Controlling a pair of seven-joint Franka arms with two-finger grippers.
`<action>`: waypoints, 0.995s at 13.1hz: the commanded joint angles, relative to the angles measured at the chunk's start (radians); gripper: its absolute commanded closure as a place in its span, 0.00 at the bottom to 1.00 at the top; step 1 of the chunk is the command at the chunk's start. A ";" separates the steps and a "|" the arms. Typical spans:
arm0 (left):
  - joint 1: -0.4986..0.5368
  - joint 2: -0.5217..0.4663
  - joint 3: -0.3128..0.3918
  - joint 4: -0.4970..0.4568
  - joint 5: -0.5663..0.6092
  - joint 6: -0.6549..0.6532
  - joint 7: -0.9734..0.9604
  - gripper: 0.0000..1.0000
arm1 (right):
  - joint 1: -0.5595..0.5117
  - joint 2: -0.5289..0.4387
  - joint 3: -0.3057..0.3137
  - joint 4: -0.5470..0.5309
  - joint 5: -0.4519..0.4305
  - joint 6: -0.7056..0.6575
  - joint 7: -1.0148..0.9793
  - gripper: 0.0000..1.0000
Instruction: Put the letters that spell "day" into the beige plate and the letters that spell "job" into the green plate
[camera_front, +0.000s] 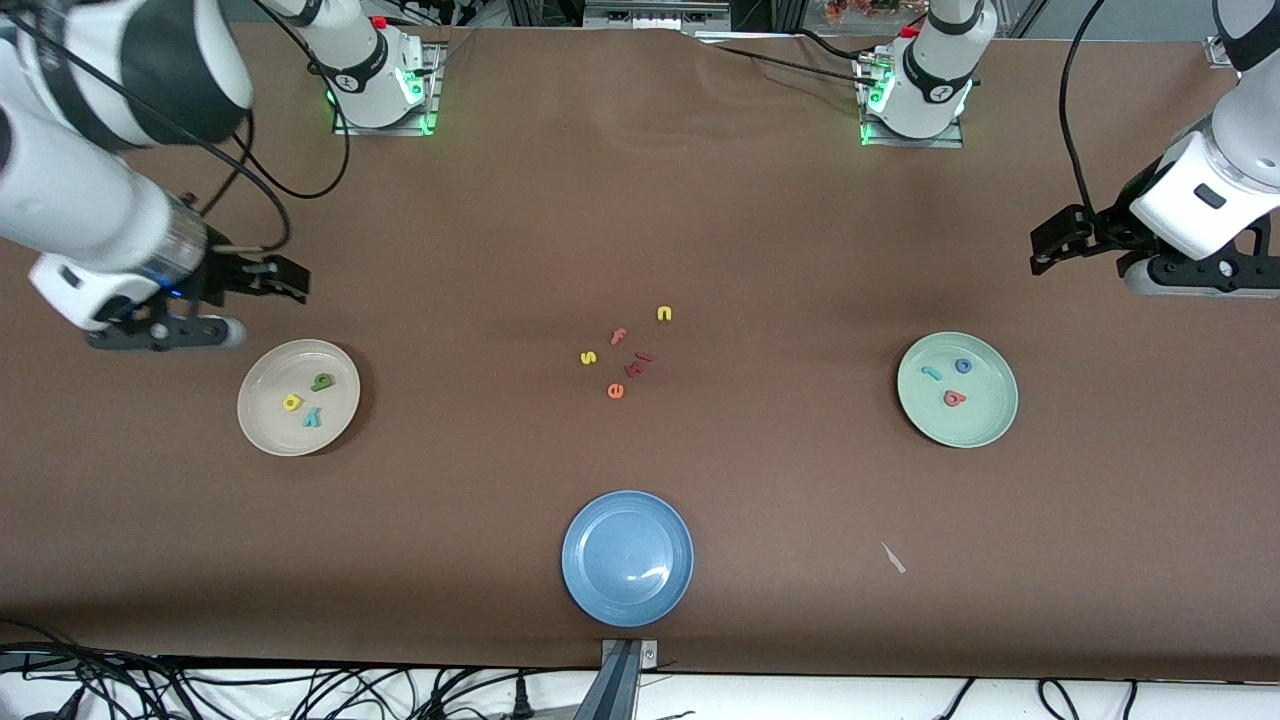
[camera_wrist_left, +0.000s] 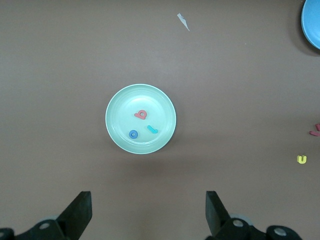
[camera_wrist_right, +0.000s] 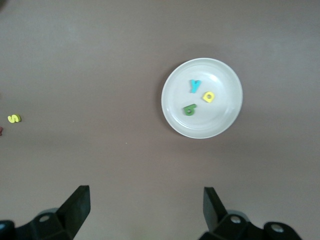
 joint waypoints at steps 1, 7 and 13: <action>-0.010 -0.009 0.010 -0.009 -0.014 0.012 -0.011 0.00 | -0.041 -0.060 0.031 -0.025 -0.037 -0.037 -0.018 0.00; -0.012 -0.002 0.008 -0.008 -0.014 0.018 -0.011 0.00 | -0.130 -0.097 0.030 -0.020 -0.038 -0.060 -0.033 0.00; -0.010 0.046 0.010 0.030 -0.014 0.055 -0.014 0.00 | -0.118 -0.084 0.014 -0.022 -0.033 -0.057 -0.116 0.00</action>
